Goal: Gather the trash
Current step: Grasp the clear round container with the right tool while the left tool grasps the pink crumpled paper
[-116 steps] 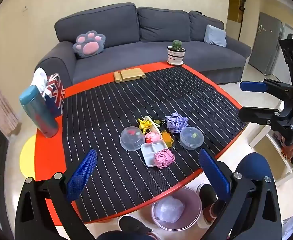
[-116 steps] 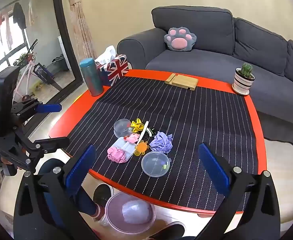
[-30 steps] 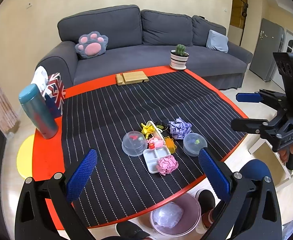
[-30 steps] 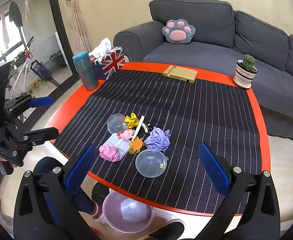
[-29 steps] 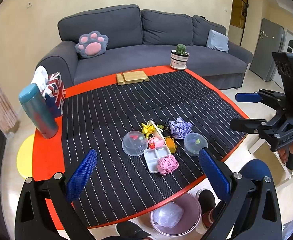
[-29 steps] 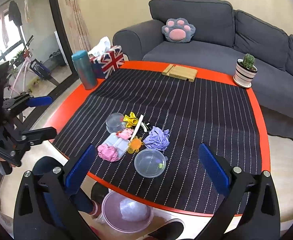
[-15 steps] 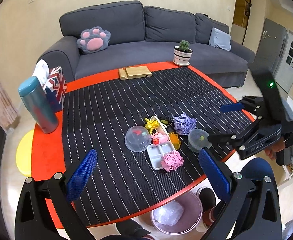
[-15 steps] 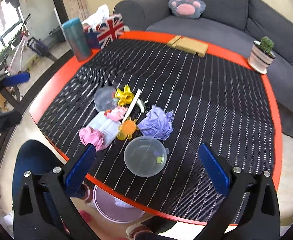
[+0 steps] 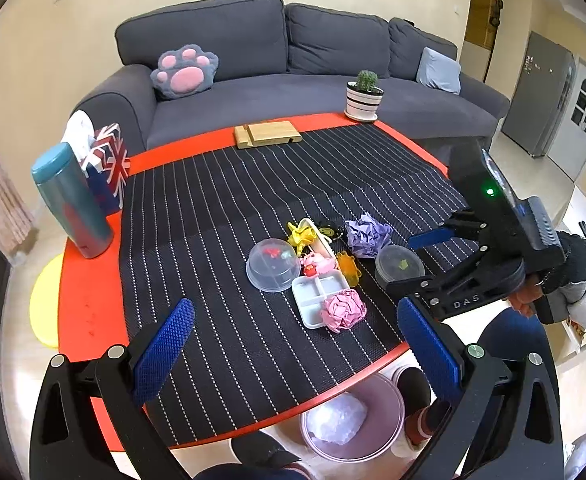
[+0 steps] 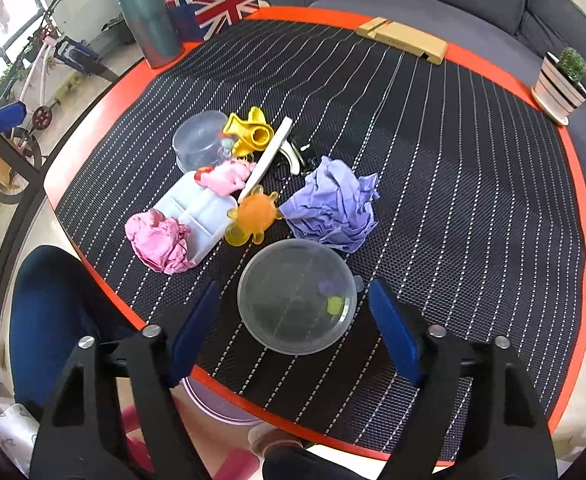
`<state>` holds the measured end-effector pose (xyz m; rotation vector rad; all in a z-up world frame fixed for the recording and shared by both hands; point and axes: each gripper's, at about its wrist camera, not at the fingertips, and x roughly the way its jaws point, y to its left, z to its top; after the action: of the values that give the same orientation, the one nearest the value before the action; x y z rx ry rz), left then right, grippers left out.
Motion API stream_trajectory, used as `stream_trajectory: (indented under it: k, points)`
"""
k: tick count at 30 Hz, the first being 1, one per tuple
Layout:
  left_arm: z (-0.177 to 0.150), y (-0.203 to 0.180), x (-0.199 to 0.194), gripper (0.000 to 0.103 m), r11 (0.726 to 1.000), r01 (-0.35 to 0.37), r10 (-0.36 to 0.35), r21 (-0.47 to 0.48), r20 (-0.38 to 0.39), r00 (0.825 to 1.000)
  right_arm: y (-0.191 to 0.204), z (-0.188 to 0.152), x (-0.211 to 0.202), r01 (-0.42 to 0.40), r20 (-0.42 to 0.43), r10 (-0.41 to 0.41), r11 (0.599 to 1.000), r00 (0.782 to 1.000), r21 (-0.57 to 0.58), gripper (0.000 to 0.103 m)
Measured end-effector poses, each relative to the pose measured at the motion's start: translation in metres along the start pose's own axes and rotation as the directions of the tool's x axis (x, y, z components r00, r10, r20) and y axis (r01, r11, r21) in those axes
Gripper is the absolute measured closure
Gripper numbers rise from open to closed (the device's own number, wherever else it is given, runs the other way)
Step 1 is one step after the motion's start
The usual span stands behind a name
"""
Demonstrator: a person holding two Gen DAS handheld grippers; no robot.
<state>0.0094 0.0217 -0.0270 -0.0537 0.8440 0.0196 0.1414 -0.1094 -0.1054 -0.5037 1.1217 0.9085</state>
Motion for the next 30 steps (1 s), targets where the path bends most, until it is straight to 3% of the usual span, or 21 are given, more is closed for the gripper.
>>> stream_trajectory:
  k: [6, 20, 30]
  points:
    - [-0.001, -0.001, 0.000, 0.005, 1.000, 0.001, -0.001, 0.003, -0.005, 1.000, 0.001, 0.000, 0.006, 0.000, -0.012, 0.000, 1.000, 1.000, -0.004, 0.043]
    - [-0.001, -0.011, 0.019, 0.005, 0.999, 0.027, -0.026, 0.022, -0.029, 0.999, -0.005, -0.007, -0.024, 0.008, 0.056, -0.009, 1.000, 0.998, 0.018, 0.043]
    - [0.003, -0.022, 0.060, 0.005, 0.997, 0.053, -0.045, 0.061, -0.124, 0.991, -0.012, -0.018, -0.041, 0.018, 0.081, -0.021, 0.999, 0.997, 0.040, 0.043]
